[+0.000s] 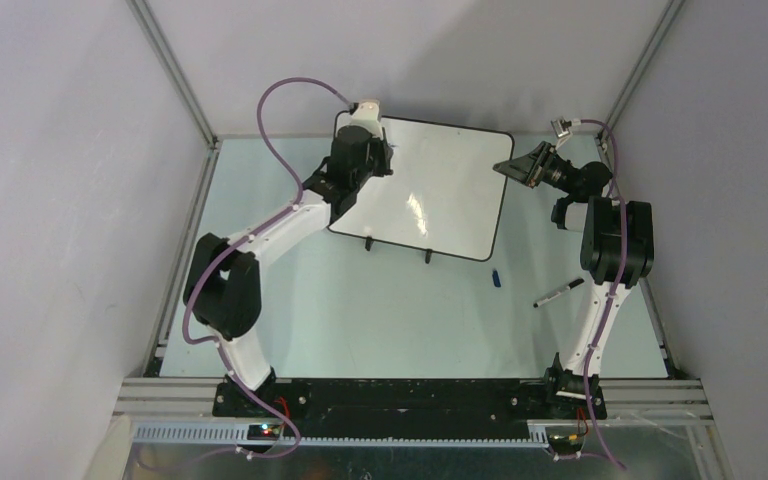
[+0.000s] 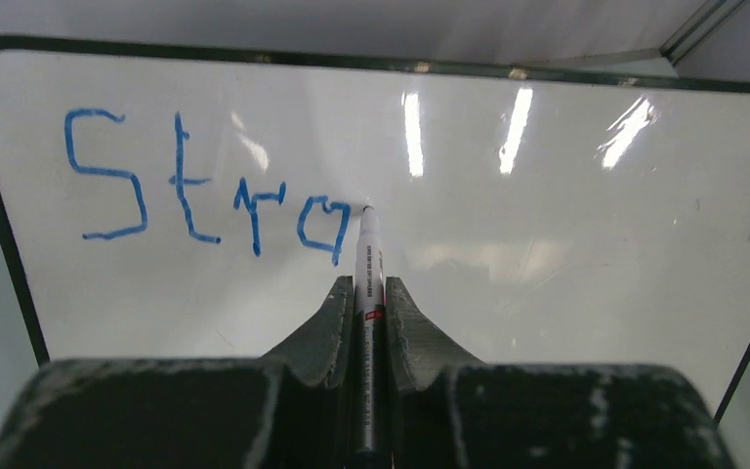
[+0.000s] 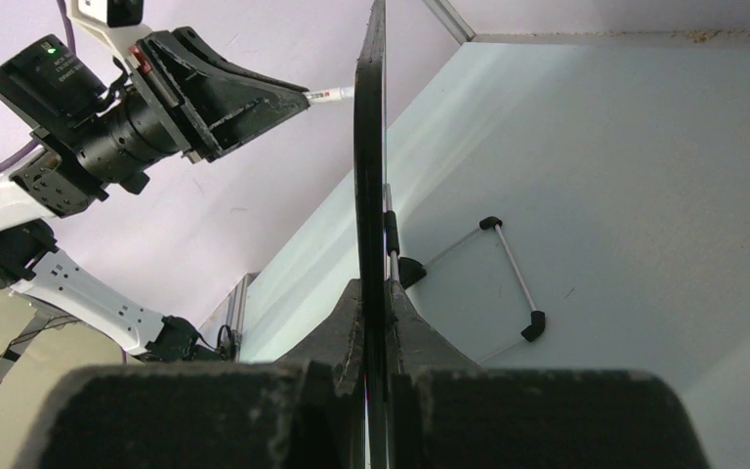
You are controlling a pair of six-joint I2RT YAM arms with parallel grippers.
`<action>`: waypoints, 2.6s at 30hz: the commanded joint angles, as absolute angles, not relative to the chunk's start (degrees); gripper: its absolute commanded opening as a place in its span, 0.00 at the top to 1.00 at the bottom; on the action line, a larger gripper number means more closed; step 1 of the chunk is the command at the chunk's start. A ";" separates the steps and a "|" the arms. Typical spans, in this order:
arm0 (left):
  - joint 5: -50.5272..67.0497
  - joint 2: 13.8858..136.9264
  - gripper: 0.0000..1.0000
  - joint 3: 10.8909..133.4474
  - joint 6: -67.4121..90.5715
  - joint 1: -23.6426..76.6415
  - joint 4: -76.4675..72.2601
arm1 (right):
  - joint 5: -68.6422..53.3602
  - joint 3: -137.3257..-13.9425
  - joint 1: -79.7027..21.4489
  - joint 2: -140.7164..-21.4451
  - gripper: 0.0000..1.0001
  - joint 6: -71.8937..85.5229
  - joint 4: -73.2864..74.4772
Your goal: Write a sentence on the whiteboard
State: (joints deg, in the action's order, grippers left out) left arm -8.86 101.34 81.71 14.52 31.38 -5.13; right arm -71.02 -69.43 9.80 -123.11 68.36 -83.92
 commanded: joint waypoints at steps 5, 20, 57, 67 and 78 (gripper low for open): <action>-9.37 98.70 1.00 79.52 14.29 31.74 -5.77 | -71.02 -69.88 10.28 -118.83 1.00 70.40 -86.39; -9.68 97.04 1.00 77.69 14.41 32.16 -5.72 | -71.02 -69.87 10.28 -118.75 1.00 70.31 -86.37; -9.81 100.96 1.00 84.67 13.43 32.12 -4.76 | -71.19 -69.90 10.20 -118.73 1.00 70.25 -86.27; -8.86 101.39 1.00 84.41 14.26 32.16 -4.42 | -71.19 -69.88 10.22 -118.74 1.00 70.24 -86.34; -8.79 101.84 1.00 84.54 14.58 32.25 -3.92 | -71.19 -69.90 10.28 -118.74 1.00 70.31 -86.31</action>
